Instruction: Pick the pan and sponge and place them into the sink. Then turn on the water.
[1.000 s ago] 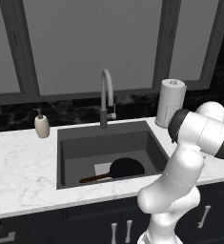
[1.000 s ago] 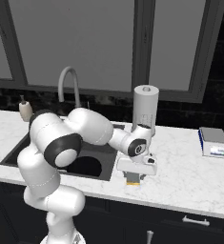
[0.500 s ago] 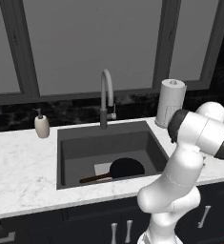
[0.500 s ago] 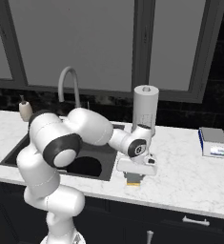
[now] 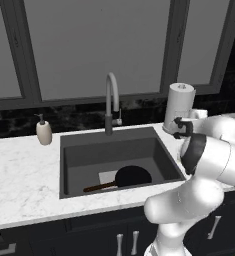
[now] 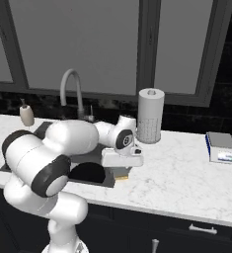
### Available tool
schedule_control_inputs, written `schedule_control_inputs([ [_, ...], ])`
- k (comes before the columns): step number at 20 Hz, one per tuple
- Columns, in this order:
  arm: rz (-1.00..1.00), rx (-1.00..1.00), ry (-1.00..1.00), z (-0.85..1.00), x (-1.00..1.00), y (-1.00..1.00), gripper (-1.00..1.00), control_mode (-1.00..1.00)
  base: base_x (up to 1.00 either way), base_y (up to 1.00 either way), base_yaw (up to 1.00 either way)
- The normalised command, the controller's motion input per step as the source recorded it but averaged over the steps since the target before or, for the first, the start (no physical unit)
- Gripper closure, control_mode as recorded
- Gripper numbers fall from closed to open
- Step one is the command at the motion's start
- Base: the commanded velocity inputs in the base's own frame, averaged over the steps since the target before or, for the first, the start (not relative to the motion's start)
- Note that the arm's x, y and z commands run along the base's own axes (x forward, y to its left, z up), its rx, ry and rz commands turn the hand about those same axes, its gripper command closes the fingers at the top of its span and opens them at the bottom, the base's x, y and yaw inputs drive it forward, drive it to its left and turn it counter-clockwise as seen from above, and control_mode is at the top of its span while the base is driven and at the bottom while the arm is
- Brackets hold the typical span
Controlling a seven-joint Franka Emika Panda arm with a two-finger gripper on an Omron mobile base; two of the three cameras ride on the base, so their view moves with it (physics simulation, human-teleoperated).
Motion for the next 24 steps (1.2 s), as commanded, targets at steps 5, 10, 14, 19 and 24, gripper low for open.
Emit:
schedule_control_inputs([
  [5, 0.20, 0.00, -0.06, 0.51, 0.01, 0.79, 1.00, -1.00, 0.00, 0.00, 0.00],
  [10, 0.24, 0.02, 0.00, 0.09, 0.21, 0.61, 1.00, -1.00, 0.00, 0.00, 0.00],
  [14, 0.23, 0.04, 0.07, -0.25, 0.44, 0.44, 1.00, -1.00, 0.00, 0.00, 0.00],
  [19, 0.11, 0.05, 0.05, -0.33, 0.56, 0.38, 1.00, -1.00, 0.00, 0.00, 0.00],
  [24, 0.03, 0.07, 0.01, -0.58, 0.50, 0.05, 1.00, -1.00, 0.00, 0.00, 0.00],
])
